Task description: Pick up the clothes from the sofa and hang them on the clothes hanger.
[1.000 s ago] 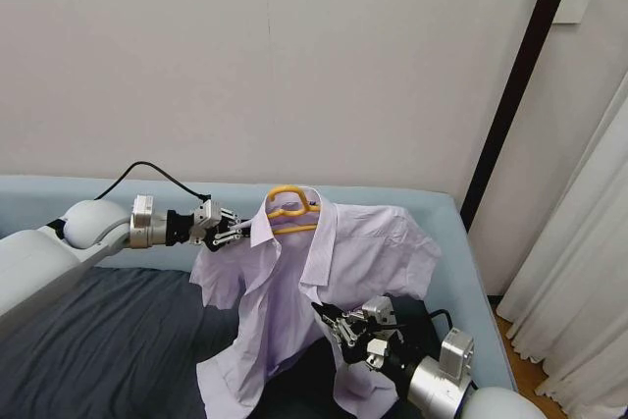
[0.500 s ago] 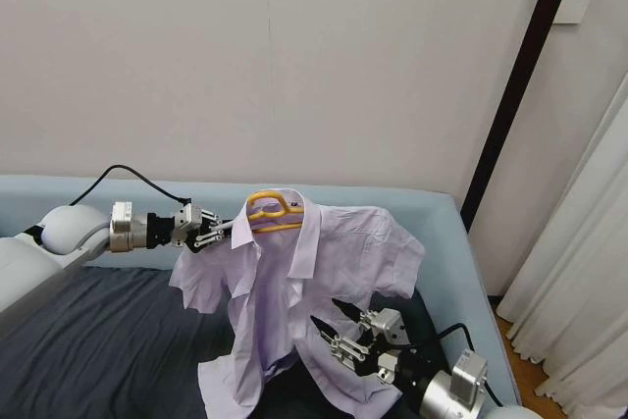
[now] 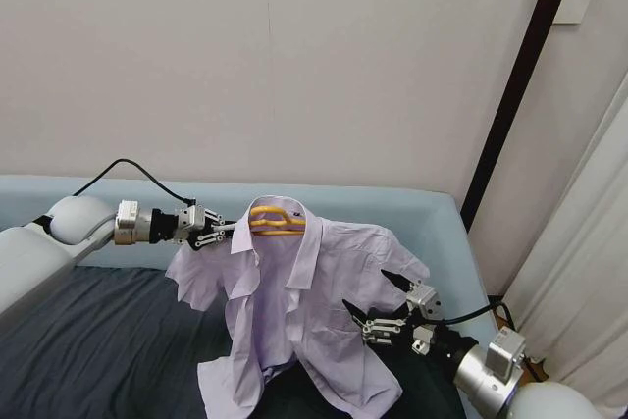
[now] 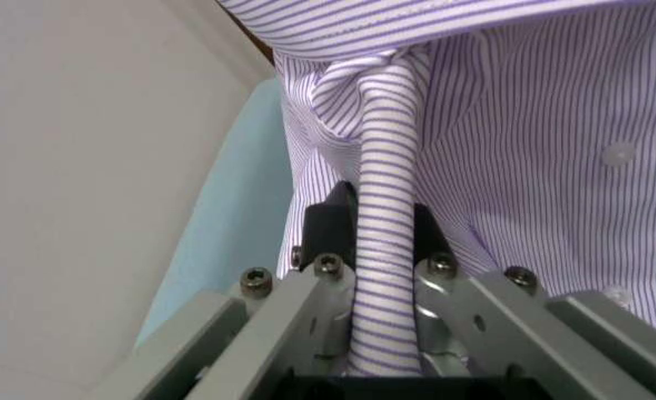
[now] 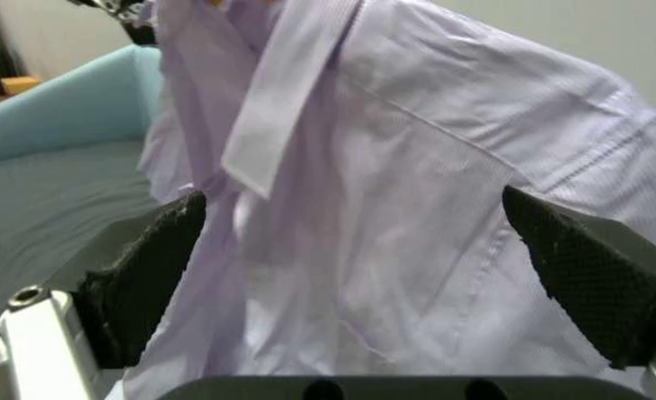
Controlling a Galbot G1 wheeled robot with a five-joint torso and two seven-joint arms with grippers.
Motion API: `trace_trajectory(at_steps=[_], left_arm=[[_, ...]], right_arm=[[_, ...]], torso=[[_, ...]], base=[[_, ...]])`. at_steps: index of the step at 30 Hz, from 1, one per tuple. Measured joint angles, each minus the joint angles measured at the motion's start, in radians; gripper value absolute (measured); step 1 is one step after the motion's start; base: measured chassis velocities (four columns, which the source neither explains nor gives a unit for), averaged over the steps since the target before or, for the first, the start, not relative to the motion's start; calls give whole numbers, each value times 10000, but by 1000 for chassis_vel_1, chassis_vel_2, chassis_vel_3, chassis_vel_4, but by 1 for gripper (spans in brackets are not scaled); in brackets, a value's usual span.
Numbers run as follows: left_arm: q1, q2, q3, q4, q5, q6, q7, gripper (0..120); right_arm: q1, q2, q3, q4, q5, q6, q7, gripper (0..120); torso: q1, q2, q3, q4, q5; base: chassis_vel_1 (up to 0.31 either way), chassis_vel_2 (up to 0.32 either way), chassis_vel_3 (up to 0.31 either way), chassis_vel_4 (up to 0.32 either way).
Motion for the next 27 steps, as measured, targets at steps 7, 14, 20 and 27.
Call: trace_trajectory(at_steps=[7,14,20,27], left_arm=[[106,-152,8,-25,28,-122,243,2],[352,-367,-35,-271,436,-370,319,2],[416,-491,-35,-299,745,-561,526,2],[470,-754,9,-429,797,-590,583,2]], right_arm=[[860,-529,-171,-762,-2498,296,-426,100],[3306,-2088,-1115,-1939,-1234,586,-1879,100],[3670,-2873,-1189,-2264,-660,610,-3903,100],[3624,-3294,-1246,-1927,456,-397,-4467,100]], torso=[[0,-1,0,6,2],[1,0,1,5,1],[1,0,1,-3,1],[0,0,1,2,3]], base=[[0,0,0,0],[0,0,0,0],[0,0,0,0],[0,0,0,0]])
